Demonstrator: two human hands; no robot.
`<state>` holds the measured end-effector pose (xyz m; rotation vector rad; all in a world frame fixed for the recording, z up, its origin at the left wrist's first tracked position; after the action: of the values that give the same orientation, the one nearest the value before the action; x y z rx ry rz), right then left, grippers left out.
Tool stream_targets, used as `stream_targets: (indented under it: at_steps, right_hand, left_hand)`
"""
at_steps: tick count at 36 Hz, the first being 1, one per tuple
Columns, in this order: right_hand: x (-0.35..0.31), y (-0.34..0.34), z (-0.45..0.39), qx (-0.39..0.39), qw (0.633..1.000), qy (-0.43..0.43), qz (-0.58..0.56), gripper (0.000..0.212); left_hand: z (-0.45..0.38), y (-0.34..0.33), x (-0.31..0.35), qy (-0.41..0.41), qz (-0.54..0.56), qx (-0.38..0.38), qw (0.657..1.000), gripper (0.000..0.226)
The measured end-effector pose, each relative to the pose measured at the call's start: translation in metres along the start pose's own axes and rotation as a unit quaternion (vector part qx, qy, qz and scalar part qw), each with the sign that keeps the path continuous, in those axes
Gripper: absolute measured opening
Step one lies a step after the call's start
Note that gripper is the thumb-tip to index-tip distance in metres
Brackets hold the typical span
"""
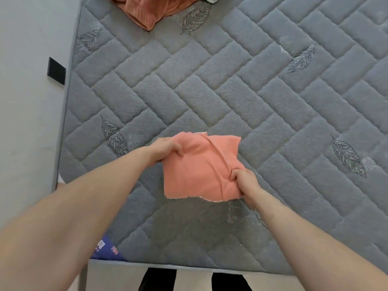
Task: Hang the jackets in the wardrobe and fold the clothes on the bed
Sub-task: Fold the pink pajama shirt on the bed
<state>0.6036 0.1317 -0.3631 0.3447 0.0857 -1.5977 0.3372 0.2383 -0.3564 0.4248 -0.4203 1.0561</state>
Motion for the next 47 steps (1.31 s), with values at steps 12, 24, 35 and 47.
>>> stream_targets:
  at_steps: [12,24,35,47]
  right_hand:
    - [0.010,0.017,0.029,0.222,0.945,0.217,0.106,0.081]
    - [0.048,-0.010,0.013,0.078,0.985,0.119,0.098,0.041]
    - [0.012,0.042,0.078,-0.063,0.990,0.115,0.041,0.015]
    - [0.040,0.130,0.283,-0.099,0.981,0.159,0.044,0.091]
  left_hand:
    - [0.007,0.001,0.002,-0.126,-0.326,0.185,0.919,0.073]
    - [0.001,-0.025,0.007,-0.024,-0.329,-0.099,0.939,0.056]
    - [0.090,-0.046,0.019,0.019,-0.203,-0.073,0.976,0.041]
    - [0.266,-0.117,0.104,-0.074,-0.171,-0.128,0.974,0.016]
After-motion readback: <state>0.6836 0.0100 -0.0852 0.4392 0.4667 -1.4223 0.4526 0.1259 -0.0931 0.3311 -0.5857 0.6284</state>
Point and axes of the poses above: each hand's wrist, its own z-axis away from the middle knuckle, its own y-axis out of the back of the hand, x = y × z, the point moved 6 cm from there along -z, towards the middle knuckle, and after that the axes turned 6 degrees about -y, right-handed, at the moved point
